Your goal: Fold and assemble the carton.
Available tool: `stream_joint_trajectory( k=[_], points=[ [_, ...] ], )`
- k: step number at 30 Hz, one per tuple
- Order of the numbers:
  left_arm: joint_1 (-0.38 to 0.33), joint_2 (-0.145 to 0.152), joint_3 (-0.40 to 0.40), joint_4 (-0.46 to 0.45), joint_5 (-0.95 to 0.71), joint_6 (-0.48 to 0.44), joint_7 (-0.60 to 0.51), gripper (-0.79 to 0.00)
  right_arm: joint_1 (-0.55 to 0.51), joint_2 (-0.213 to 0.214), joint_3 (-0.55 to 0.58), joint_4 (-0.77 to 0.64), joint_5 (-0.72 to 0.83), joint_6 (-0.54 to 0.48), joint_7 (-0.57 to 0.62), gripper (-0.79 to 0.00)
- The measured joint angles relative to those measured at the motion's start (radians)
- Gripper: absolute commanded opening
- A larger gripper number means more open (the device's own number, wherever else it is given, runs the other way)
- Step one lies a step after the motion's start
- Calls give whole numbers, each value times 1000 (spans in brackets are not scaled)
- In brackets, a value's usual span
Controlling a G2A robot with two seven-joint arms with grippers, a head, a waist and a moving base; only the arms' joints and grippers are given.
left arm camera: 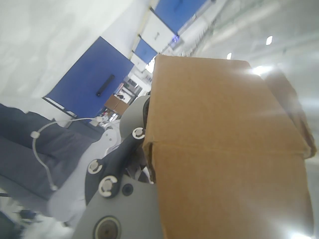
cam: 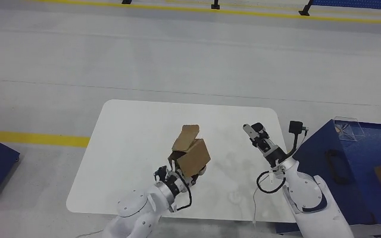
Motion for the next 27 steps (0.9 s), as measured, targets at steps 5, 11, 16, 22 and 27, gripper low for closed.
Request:
stream_joint_trajectory(
  k=[5, 11, 16, 22, 27],
  points=[
    [-59, -64, 95, 1, -370, -191, 557, -785, 0, 0, 0, 0, 0, 0, 0, 0],
    [-206, -124, 173, 153, -505, -496, 1003, -785, 0, 0, 0, 0, 0, 0, 0, 0],
    [-320, -169, 250, 330, -509, -596, 1154, -785, 0, 0, 0, 0, 0, 0, 0, 0],
    [-437, -219, 288, 541, -569, -647, 1148, -585, 0, 0, 0, 0, 0, 0, 0, 0],
    [-493, -252, 300, 650, -624, -643, 1108, 0, 0, 0, 0, 0, 0, 0, 0, 0]
  ],
)
